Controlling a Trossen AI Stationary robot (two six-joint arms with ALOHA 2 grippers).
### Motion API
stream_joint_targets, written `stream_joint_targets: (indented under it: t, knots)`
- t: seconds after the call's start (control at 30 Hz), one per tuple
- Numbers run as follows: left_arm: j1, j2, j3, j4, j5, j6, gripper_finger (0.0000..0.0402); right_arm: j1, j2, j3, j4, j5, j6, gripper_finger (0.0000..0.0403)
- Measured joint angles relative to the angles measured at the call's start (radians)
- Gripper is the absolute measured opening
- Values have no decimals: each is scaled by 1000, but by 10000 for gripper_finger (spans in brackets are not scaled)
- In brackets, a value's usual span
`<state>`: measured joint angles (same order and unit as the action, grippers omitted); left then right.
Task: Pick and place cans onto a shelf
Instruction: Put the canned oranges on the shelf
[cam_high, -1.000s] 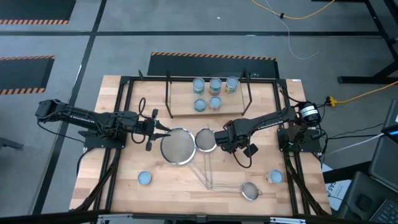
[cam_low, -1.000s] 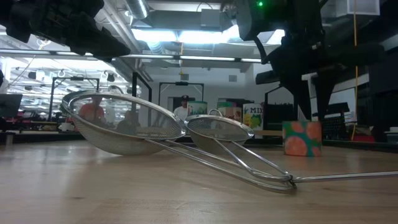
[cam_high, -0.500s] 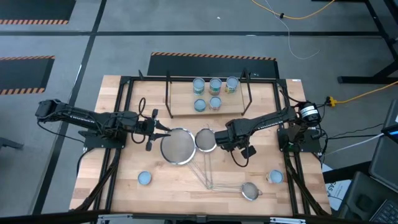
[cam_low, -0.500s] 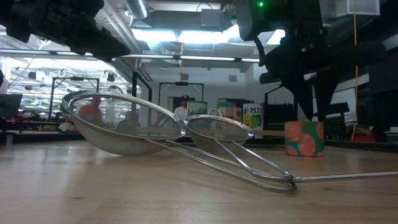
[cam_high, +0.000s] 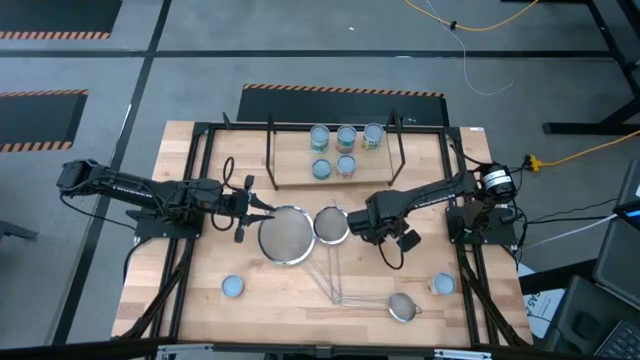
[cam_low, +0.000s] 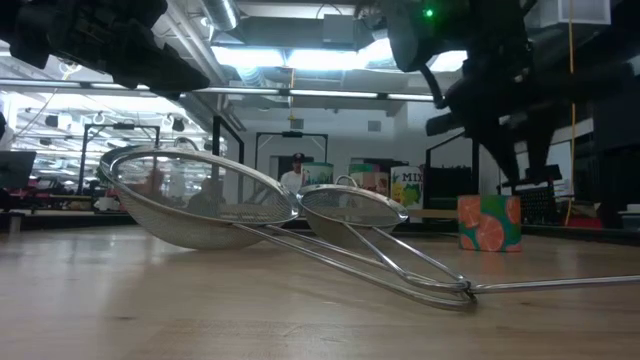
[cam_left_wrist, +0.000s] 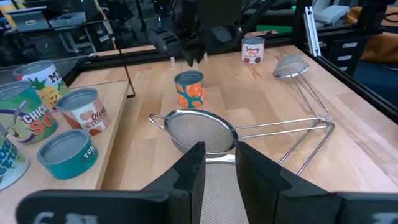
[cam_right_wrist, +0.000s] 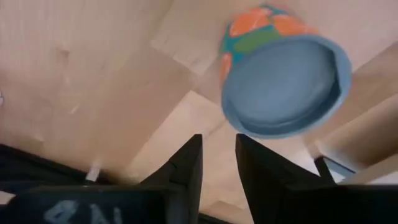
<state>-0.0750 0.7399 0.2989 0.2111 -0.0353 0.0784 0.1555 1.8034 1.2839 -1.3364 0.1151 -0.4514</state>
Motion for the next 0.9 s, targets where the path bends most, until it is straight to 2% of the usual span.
stream_joint_targets:
  t: [0.4, 0.57, 0.9]
  knots:
    - [0, 0, 0, 0, 0, 0, 82, -1, 0, 0, 75, 22, 1, 101]
    - [0, 0, 0, 0, 0, 0, 82, -1, 0, 0, 75, -26, 1, 101]
    - [0, 0, 0, 0, 0, 0, 82, 0, 14, -1, 93, -30, 4, 101]
